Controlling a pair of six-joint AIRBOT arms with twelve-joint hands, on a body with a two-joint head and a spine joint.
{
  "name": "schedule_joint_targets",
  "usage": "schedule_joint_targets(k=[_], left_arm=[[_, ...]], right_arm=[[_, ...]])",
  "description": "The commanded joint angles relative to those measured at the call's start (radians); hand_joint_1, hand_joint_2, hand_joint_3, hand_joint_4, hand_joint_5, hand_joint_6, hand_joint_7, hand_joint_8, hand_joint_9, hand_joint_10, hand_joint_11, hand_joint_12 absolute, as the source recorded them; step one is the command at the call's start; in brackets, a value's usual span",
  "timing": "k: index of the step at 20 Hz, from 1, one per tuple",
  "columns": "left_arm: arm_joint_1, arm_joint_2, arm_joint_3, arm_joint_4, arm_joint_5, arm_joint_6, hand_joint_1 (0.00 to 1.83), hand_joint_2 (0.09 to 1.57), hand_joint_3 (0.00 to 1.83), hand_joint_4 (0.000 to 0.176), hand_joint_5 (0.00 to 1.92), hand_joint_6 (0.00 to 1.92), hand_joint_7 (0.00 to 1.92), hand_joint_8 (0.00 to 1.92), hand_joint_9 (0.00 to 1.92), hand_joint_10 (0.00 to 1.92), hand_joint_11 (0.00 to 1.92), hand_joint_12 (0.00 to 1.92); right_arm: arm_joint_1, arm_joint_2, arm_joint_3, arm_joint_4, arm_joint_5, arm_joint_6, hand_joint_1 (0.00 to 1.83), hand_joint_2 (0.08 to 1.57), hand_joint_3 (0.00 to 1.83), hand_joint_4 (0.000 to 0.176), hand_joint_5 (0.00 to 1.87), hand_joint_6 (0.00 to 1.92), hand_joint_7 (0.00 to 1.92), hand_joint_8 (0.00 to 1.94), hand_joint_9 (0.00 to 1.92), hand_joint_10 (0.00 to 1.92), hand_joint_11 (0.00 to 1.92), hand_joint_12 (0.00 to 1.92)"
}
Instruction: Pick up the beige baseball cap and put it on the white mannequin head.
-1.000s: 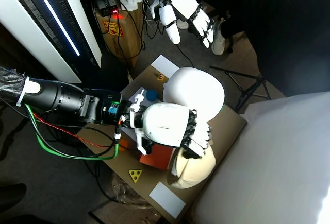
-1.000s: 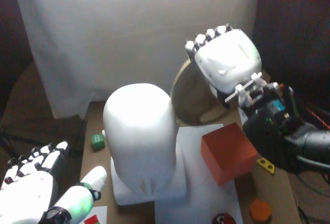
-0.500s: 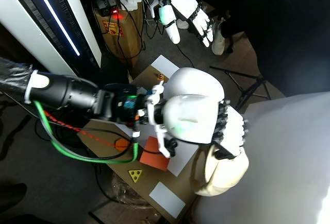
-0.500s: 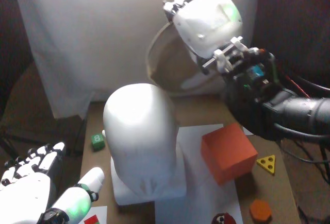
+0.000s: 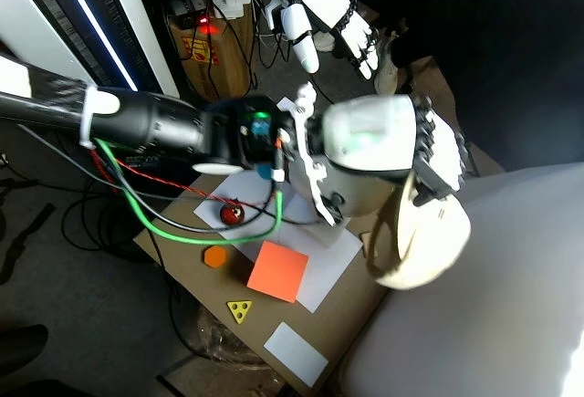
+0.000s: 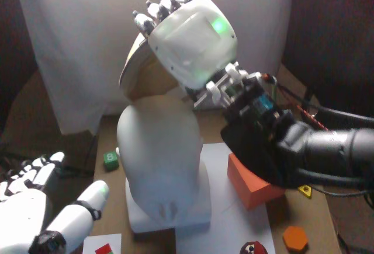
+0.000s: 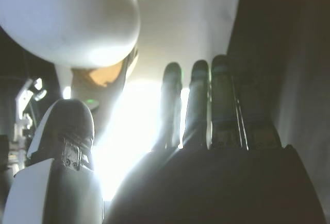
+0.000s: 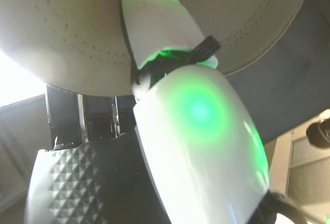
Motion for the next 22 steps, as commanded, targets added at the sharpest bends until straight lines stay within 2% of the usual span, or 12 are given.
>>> schedule_joint_targets(k=[1, 4, 6, 10, 15, 19, 22], left_arm=[[-0.009, 0.006, 0.009, 0.037, -0.107, -0.012, 0.0, 1.14, 0.0, 0.069, 0.18, 0.0, 0.15, 0.01, 0.15, 0.01, 0.0, 0.51], [-0.013, 0.01, 0.021, -0.001, -0.104, -0.072, 0.0, 1.14, 0.0, 0.069, 0.18, 0.0, 0.16, 0.01, 0.15, 0.0, 0.0, 0.51], [-0.017, 0.014, 0.033, -0.032, -0.103, -0.107, 0.0, 1.14, 0.0, 0.07, 0.18, 0.0, 0.15, 0.0, 0.15, 0.0, 0.0, 0.51], [-0.015, 0.029, 0.058, -0.036, -0.099, -0.128, 0.0, 1.14, 0.0, 0.069, 0.17, 0.0, 0.15, 0.0, 0.15, 0.0, 0.0, 0.51], [0.01, 0.027, 0.034, -0.007, -0.094, -0.126, 0.0, 1.14, 0.0, 0.069, 0.17, 0.0, 0.15, 0.0, 0.15, 0.0, 0.0, 0.51], [0.059, 0.02, -0.015, 0.014, -0.094, -0.108, 0.0, 1.14, 0.0, 0.069, 0.19, 0.01, 0.15, 0.0, 0.14, 0.0, 0.0, 0.51], [0.077, 0.001, -0.02, 0.026, -0.094, -0.08, 0.0, 1.14, 0.0, 0.069, 0.17, 0.0, 0.14, 0.0, 0.14, 0.0, 0.0, 0.51]], right_arm=[[-0.01, 0.009, -0.028, -0.038, 0.132, -0.018, 1.37, 1.15, 0.0, 0.0, 0.85, 1.0, 0.9, 1.06, 0.9, 1.4, 0.92, 1.41], [-0.058, 0.048, -0.151, -0.038, 0.158, -0.07, 1.37, 1.15, 0.0, 0.0, 0.85, 1.0, 0.91, 1.05, 0.89, 1.41, 0.9, 1.41], [-0.093, 0.062, -0.207, -0.038, 0.163, -0.099, 1.37, 1.15, 0.0, 0.0, 0.85, 1.0, 0.91, 1.05, 0.89, 1.4, 0.9, 1.41], [-0.155, 0.085, -0.302, -0.038, 0.193, -0.158, 1.37, 1.15, 0.0, 0.0, 0.85, 1.0, 0.9, 1.05, 0.9, 1.4, 0.92, 1.41], [-0.199, 0.1, -0.358, -0.033, 0.155, -0.162, 1.37, 1.15, 0.0, 0.0, 0.84, 1.0, 0.91, 1.05, 0.9, 1.4, 0.91, 1.41], [-0.212, 0.102, -0.382, 0.041, 0.106, -0.173, 1.37, 1.15, 0.0, 0.0, 0.85, 0.99, 0.91, 1.04, 0.9, 1.4, 0.92, 1.42], [-0.22, 0.103, -0.396, 0.125, 0.061, -0.16, 1.37, 1.15, 0.0, 0.0, 0.85, 0.99, 0.92, 1.04, 0.9, 1.4, 0.92, 1.42]])
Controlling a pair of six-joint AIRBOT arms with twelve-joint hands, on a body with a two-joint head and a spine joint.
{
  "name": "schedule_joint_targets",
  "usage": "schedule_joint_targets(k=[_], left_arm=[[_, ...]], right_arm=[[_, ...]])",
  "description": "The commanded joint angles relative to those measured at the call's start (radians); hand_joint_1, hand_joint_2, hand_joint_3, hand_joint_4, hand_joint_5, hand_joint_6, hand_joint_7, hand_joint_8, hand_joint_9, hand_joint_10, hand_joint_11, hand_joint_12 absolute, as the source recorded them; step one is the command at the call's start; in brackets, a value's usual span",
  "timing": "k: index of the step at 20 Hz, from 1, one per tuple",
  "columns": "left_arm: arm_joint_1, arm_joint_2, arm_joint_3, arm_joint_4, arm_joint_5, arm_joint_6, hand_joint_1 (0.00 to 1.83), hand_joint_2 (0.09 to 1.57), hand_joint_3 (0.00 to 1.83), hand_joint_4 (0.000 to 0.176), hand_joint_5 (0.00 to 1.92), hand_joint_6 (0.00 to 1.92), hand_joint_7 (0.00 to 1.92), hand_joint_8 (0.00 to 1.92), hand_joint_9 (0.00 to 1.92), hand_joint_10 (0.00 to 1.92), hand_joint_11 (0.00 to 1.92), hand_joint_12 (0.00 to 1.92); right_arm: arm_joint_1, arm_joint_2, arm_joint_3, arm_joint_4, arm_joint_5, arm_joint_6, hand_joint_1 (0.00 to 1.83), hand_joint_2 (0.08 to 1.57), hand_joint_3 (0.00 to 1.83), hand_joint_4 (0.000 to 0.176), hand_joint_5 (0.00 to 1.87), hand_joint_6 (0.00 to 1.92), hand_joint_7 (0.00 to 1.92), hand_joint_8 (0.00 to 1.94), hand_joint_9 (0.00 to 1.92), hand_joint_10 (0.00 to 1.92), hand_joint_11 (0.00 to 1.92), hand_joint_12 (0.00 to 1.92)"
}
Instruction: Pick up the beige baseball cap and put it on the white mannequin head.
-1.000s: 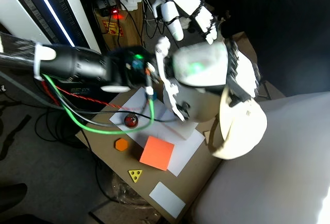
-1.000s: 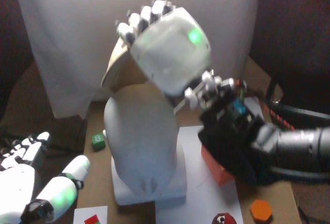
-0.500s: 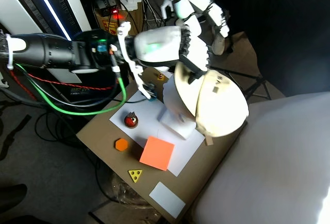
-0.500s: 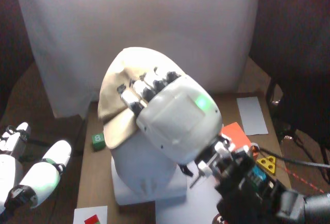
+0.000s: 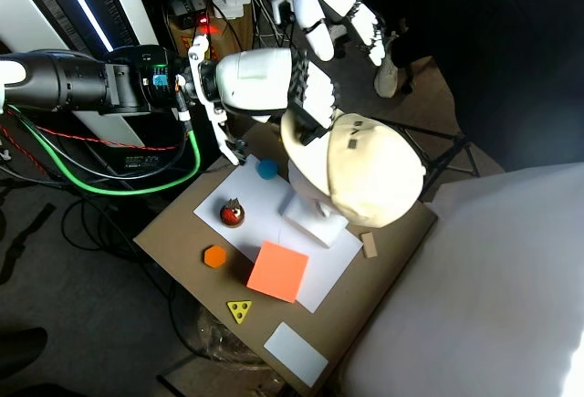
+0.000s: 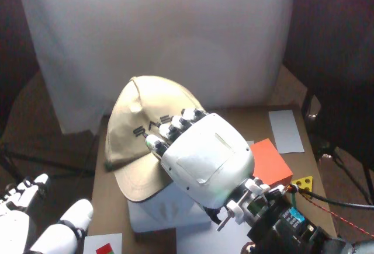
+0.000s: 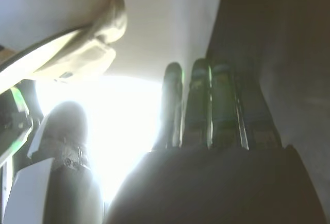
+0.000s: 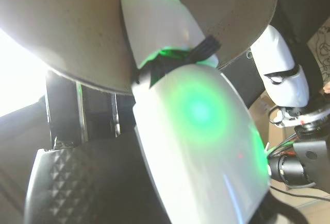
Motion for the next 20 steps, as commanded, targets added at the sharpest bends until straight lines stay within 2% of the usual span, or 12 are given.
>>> schedule_joint_targets(k=[1, 6, 10, 14, 17, 20], left_arm=[[0.001, -0.011, 0.007, 0.05, -0.101, 0.003, 0.0, 1.14, 0.0, 0.069, 0.17, 0.0, 0.14, 0.0, 0.13, 0.0, 0.0, 0.48], [0.007, -0.051, 0.029, 0.037, -0.094, -0.005, 0.0, 1.14, 0.0, 0.069, 0.16, 0.0, 0.14, 0.0, 0.14, 0.0, 0.0, 0.5], [0.012, -0.057, 0.032, 0.037, -0.094, -0.011, 0.0, 1.14, 0.0, 0.069, 0.18, 0.0, 0.15, 0.0, 0.14, 0.0, 0.0, 0.52], [0.016, -0.057, 0.03, 0.042, -0.095, -0.02, 0.0, 1.14, 0.0, 0.069, 0.18, 0.0, 0.15, 0.0, 0.14, 0.0, 0.0, 0.47], [0.013, -0.058, 0.031, 0.048, -0.094, -0.02, 0.0, 1.14, 0.0, 0.069, 0.19, 0.0, 0.15, 0.0, 0.13, 0.0, 0.0, 0.47], [0.006, -0.062, 0.031, 0.057, -0.084, -0.013, 0.0, 1.14, 0.0, 0.068, 0.19, 0.0, 0.14, 0.0, 0.13, 0.0, 0.0, 0.47]], right_arm=[[0.0, 0.003, -0.004, -0.018, 0.062, -0.005, 1.37, 1.14, 0.0, 0.0, 0.86, 1.0, 0.92, 1.04, 0.9, 1.4, 0.92, 1.42], [-0.019, 0.003, -0.042, 0.034, 0.032, -0.023, 1.37, 1.14, 0.0, 0.0, 0.85, 1.0, 0.92, 1.02, 0.9, 1.4, 0.92, 1.42], [-0.051, 0.013, -0.089, 0.05, 0.036, -0.059, 1.37, 1.14, 0.0, 0.0, 0.85, 0.99, 0.93, 1.02, 0.9, 1.4, 0.9, 1.41], [-0.051, 0.013, -0.092, 0.128, 0.046, -0.084, 1.37, 1.14, 0.0, 0.0, 0.84, 0.99, 0.93, 1.03, 0.9, 1.4, 0.9, 1.41], [-0.054, 0.016, -0.088, 0.139, 0.048, -0.086, 1.37, 1.15, 0.0, 0.0, 0.82, 1.01, 0.92, 1.04, 0.89, 1.42, 0.9, 1.42], [-0.072, 0.018, -0.086, 0.18, 0.018, -0.086, 1.37, 1.15, 0.0, 0.0, 0.82, 1.01, 0.92, 1.05, 0.88, 1.43, 0.9, 1.42]])
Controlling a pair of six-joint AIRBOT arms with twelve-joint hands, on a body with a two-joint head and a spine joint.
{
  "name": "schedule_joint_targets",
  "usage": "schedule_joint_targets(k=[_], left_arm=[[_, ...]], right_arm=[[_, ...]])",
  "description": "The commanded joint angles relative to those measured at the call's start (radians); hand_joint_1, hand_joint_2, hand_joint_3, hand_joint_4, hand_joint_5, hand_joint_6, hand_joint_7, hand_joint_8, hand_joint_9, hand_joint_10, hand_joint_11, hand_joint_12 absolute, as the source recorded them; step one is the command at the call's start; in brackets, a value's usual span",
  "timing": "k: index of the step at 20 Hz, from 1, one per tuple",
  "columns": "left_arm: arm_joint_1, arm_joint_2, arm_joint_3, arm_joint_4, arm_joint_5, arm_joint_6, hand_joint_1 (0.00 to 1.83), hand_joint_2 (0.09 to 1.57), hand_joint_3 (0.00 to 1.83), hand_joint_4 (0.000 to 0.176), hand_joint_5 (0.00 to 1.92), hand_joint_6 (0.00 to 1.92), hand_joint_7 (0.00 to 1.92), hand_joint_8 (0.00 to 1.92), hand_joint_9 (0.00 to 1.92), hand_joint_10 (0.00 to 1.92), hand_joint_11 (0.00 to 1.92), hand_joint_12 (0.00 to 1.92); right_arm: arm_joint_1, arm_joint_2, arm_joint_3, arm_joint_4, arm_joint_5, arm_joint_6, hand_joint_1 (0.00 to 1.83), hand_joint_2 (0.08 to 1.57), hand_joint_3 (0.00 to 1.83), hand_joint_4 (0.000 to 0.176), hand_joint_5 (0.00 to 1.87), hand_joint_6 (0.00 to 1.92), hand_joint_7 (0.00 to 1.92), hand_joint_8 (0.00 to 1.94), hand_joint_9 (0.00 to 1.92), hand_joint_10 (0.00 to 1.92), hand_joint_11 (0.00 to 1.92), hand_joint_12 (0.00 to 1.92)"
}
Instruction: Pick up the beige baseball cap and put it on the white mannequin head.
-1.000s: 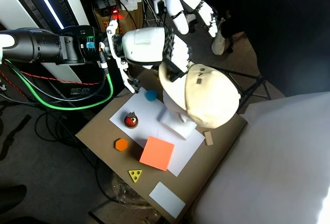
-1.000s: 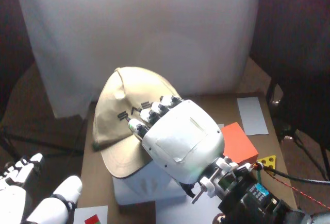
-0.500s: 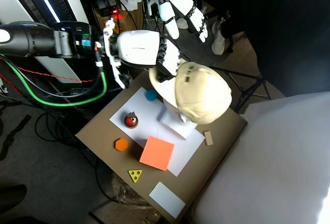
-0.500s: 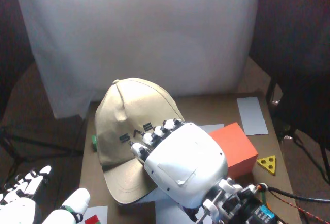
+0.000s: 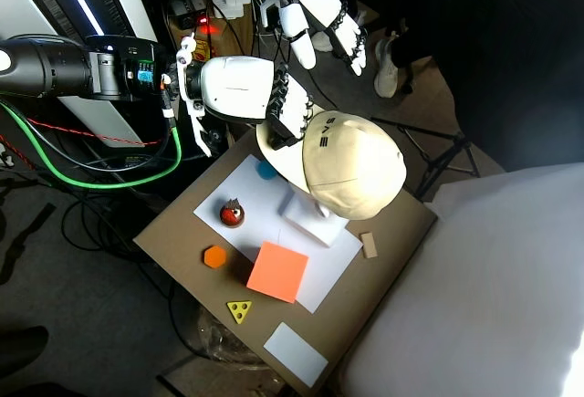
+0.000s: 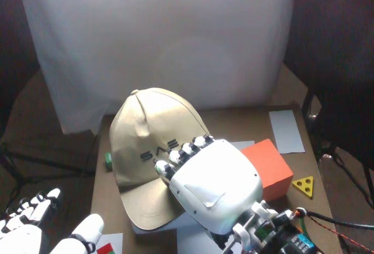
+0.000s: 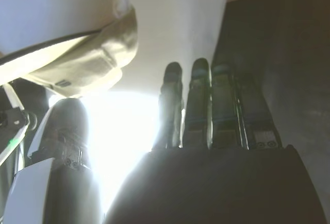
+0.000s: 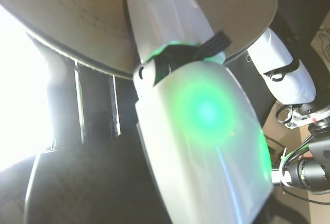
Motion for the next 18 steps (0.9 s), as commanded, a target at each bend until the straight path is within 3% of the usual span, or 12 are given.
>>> schedule_joint_targets(k=[1, 11, 18], left_arm=[[-0.01, -0.004, 0.004, 0.058, -0.092, 0.0, 0.0, 1.14, 0.0, 0.068, 0.19, 0.0, 0.14, 0.0, 0.13, 0.0, 0.0, 0.47], [-0.069, -0.023, 0.027, 0.105, -0.05, 0.014, 0.0, 1.14, 0.0, 0.068, 0.2, 0.0, 0.15, 0.0, 0.14, 0.0, 0.0, 0.48], [-0.068, -0.025, 0.018, 0.108, -0.072, 0.017, 0.0, 1.14, 0.0, 0.069, 0.19, 0.0, 0.15, 0.0, 0.14, 0.0, 0.0, 0.46]], right_arm=[[-0.023, 0.006, 0.005, 0.027, 0.019, -0.008, 1.37, 1.15, 0.0, 0.0, 0.82, 1.01, 0.92, 1.05, 0.88, 1.43, 0.91, 1.42], [-0.032, 0.005, 0.029, 0.038, 0.0, 0.054, 1.36, 1.16, 0.0, 0.0, 0.79, 1.03, 0.92, 1.06, 0.87, 1.45, 0.9, 1.42], [-0.055, 0.005, 0.021, -0.021, 0.078, 0.084, 1.37, 1.15, 0.0, 0.0, 0.82, 1.01, 0.92, 1.05, 0.88, 1.42, 0.89, 1.41]])
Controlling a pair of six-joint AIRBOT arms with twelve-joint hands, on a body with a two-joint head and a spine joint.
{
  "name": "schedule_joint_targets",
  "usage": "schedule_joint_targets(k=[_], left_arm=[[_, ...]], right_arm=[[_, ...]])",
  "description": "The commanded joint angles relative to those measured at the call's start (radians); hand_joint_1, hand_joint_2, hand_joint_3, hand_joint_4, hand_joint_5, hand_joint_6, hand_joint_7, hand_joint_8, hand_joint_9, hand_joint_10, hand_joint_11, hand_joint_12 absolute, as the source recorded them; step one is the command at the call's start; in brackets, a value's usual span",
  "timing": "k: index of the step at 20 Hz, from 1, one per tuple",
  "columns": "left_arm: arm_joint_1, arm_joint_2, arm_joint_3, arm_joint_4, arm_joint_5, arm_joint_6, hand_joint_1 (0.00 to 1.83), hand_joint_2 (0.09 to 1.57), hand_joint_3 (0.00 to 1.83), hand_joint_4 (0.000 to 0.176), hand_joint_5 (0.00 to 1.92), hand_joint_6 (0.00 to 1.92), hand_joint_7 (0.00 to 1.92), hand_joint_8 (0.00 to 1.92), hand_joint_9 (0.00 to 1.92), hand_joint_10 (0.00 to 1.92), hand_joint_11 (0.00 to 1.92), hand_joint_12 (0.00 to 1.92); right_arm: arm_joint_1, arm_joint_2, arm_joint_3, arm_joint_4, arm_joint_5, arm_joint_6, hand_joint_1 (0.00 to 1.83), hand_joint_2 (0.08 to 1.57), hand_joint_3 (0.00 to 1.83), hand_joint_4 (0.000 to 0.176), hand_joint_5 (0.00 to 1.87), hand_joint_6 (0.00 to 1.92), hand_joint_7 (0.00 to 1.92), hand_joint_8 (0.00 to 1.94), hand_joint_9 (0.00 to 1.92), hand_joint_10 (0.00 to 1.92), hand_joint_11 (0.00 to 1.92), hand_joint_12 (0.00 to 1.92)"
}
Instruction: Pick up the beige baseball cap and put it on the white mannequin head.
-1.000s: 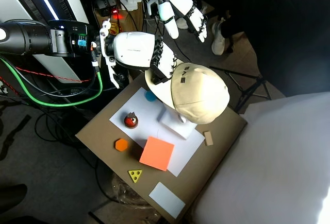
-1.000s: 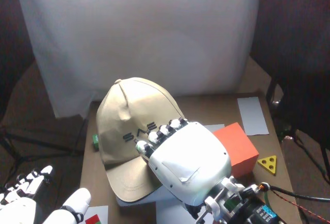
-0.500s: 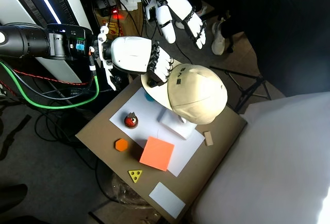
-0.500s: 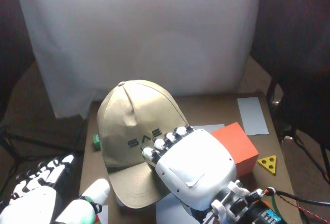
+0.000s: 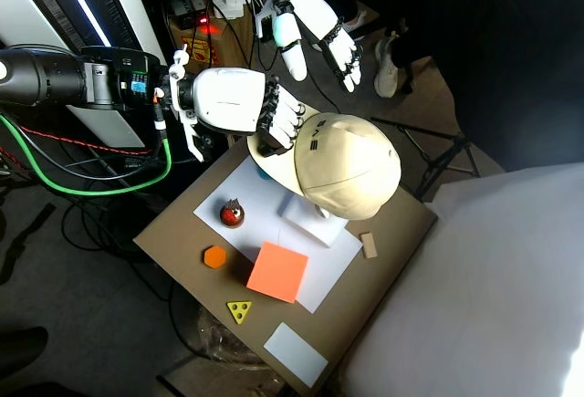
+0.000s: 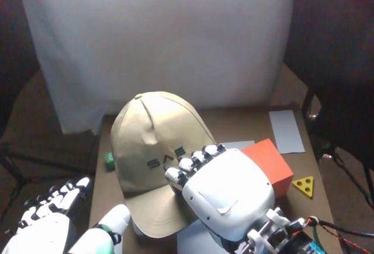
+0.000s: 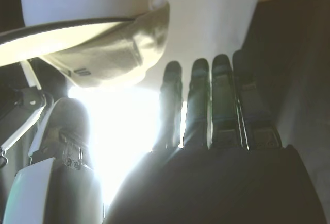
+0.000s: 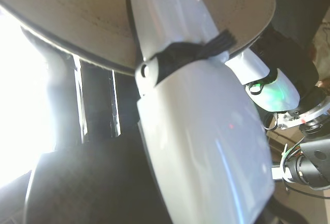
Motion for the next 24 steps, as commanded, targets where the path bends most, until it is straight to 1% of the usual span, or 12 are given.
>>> schedule_joint_targets(k=[1, 3, 6, 7, 8, 10, 12, 16, 19, 21, 22, 24], left_arm=[[-0.008, 0.0, 0.005, 0.06, -0.116, -0.002, 0.0, 1.14, 0.0, 0.069, 0.19, 0.0, 0.14, 0.0, 0.14, 0.0, 0.0, 0.46], [-0.012, 0.004, 0.005, 0.066, -0.117, 0.001, 0.0, 1.14, 0.0, 0.069, 0.18, 0.0, 0.14, 0.0, 0.14, 0.0, 0.0, 0.46], [-0.023, 0.013, 0.001, 0.078, -0.117, 0.014, 0.0, 1.15, 0.0, 0.069, 0.19, 0.0, 0.15, 0.0, 0.14, 0.0, 0.0, 0.47], [-0.026, 0.015, -0.002, 0.078, -0.117, 0.014, 0.0, 1.15, 0.0, 0.069, 0.19, 0.0, 0.15, 0.0, 0.14, 0.0, 0.0, 0.48], [-0.027, 0.018, -0.004, 0.079, -0.117, 0.014, 0.0, 1.15, 0.0, 0.069, 0.19, 0.0, 0.15, 0.0, 0.14, 0.0, 0.0, 0.5], [-0.033, 0.025, -0.013, 0.075, -0.117, 0.016, 0.0, 1.15, 0.0, 0.069, 0.19, 0.0, 0.15, 0.0, 0.16, 0.0, 0.0, 0.53], [-0.036, 0.03, -0.021, 0.074, -0.117, 0.016, 0.0, 1.15, 0.0, 0.069, 0.2, 0.0, 0.15, 0.0, 0.16, 0.0, 0.0, 0.52], [-0.055, 0.046, -0.043, 0.089, -0.126, 0.045, 0.0, 1.15, 0.0, 0.069, 0.19, 0.0, 0.15, 0.0, 0.16, 0.0, 0.0, 0.51], [-0.097, 0.074, -0.068, 0.099, -0.125, 0.138, 0.0, 1.15, 0.0, 0.069, 0.19, 0.0, 0.15, 0.0, 0.15, 0.0, 0.0, 0.53], [-0.133, 0.098, -0.094, 0.084, -0.125, 0.214, 0.0, 1.14, 0.0, 0.069, 0.18, 0.0, 0.15, 0.0, 0.15, 0.0, 0.0, 0.57], [-0.157, 0.114, -0.118, 0.055, -0.124, 0.266, 0.0, 1.14, 0.0, 0.069, 0.18, 0.0, 0.15, 0.0, 0.15, 0.0, 0.0, 0.55], [-0.201, 0.142, -0.163, -0.006, -0.124, 0.38, 0.0, 1.14, 0.0, 0.069, 0.17, 0.0, 0.15, 0.0, 0.15, 0.0, 0.0, 0.49]], right_arm=[[-0.017, -0.003, 0.009, 0.008, 0.047, -0.014, 1.37, 1.15, 0.0, 0.0, 0.83, 1.01, 0.93, 1.04, 0.88, 1.43, 0.88, 1.41], [-0.026, -0.013, 0.023, 0.008, 0.047, -0.017, 1.37, 1.15, 0.0, 0.0, 0.84, 1.01, 0.92, 1.04, 0.88, 1.42, 0.89, 1.41], [-0.038, -0.022, 0.043, 0.008, 0.041, 0.004, 1.34, 1.22, 0.0, 0.0, 0.71, 1.25, 0.79, 1.23, 0.73, 1.57, 0.65, 1.46], [-0.041, -0.025, 0.047, 0.008, 0.04, 0.006, 1.19, 1.22, 0.0, 0.0, 0.73, 1.29, 0.81, 1.3, 0.62, 1.19, 0.6, 1.46], [-0.043, -0.028, 0.051, 0.008, 0.04, 0.005, 1.09, 1.14, 0.0, 0.0, 0.65, 0.7, 0.7, 0.71, 0.58, 0.91, 0.51, 1.45], [-0.053, -0.041, 0.067, 0.008, 0.035, 0.003, 1.02, 1.07, 0.0, 0.0, 0.68, 0.18, 0.73, 0.16, 0.58, 0.57, 0.4, 1.44], [-0.06, -0.046, 0.076, 0.008, 0.036, 0.004, 0.97, 1.04, 0.0, 0.0, 0.65, 0.02, 0.67, 0.02, 0.53, 0.37, 0.26, 1.39], [-0.059, -0.046, 0.076, 0.008, 0.039, 0.006, 0.82, 1.01, 0.0, 0.005, 0.46, 0.0, 0.45, 0.0, 0.39, 0.03, 0.05, 1.17], [-0.067, -0.041, 0.067, 0.008, 0.025, 0.002, 0.69, 1.0, 0.0, 0.038, 0.27, 0.0, 0.24, 0.0, 0.18, 0.0, 0.0, 0.75], [-0.074, -0.036, 0.059, 0.008, 0.013, -0.008, 0.49, 1.05, 0.01, 0.098, 0.09, 0.0, 0.07, 0.0, 0.02, 0.0, 0.0, 0.28], [-0.075, -0.034, 0.054, 0.007, 0.013, -0.016, 0.44, 1.05, 0.01, 0.115, 0.04, 0.0, 0.03, 0.0, 0.0, 0.0, 0.0, 0.13], [-0.071, -0.014, 0.034, 0.007, 0.005, -0.024, 0.39, 1.03, 0.0, 0.125, 0.0, 0.0, 0.0, 0.0, 0.0, 0.0, 0.0, 0.0]])
